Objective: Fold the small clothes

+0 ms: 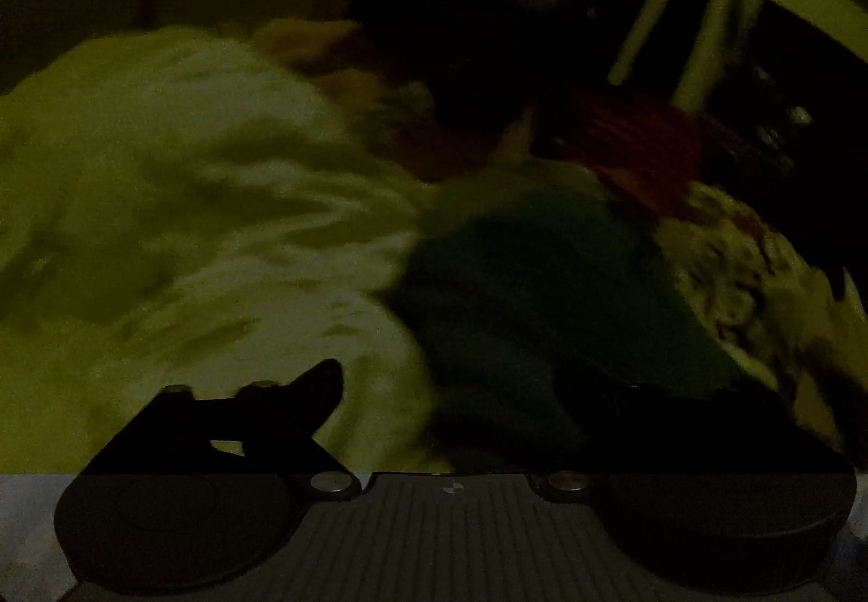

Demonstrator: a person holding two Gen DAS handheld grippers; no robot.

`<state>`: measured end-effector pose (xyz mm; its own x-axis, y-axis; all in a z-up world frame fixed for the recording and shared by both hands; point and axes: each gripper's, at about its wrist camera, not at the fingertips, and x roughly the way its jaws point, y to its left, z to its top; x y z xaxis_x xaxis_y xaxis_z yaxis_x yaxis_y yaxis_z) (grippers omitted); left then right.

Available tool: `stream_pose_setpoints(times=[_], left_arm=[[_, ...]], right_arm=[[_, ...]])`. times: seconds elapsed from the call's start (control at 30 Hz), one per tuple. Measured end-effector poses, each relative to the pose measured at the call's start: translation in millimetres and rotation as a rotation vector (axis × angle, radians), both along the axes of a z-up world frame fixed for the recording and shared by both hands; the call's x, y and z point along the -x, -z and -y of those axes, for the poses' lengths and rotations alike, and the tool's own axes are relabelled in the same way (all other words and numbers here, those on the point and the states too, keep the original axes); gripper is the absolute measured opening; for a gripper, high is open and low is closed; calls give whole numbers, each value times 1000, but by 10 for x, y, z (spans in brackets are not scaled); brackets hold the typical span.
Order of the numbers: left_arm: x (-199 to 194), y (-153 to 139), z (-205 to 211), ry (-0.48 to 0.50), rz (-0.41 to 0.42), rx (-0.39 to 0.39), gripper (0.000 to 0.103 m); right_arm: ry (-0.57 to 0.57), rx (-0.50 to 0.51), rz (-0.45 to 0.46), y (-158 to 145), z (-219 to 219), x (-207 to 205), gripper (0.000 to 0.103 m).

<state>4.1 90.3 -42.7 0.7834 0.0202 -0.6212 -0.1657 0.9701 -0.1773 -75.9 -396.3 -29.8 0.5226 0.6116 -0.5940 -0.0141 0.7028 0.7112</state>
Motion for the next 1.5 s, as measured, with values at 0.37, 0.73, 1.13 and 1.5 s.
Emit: stream_pose_setpoints(times=[0.37,0.73,1.13,1.5], left_arm=[[-246,377,822,312,-110,-78,103],[-381,754,1087,382,-176,-215,103],[-386,547,946,427,-168,-218,103],[-569,-86,-617,34,199,-145,103]], right_arm=[[18,399,56,-82,-56,-77,27],[-248,473,133,53,-786,-241,43],[-320,625,38,253,-918,-268,62],[-351,455,304,-479,-930,-1238,70]])
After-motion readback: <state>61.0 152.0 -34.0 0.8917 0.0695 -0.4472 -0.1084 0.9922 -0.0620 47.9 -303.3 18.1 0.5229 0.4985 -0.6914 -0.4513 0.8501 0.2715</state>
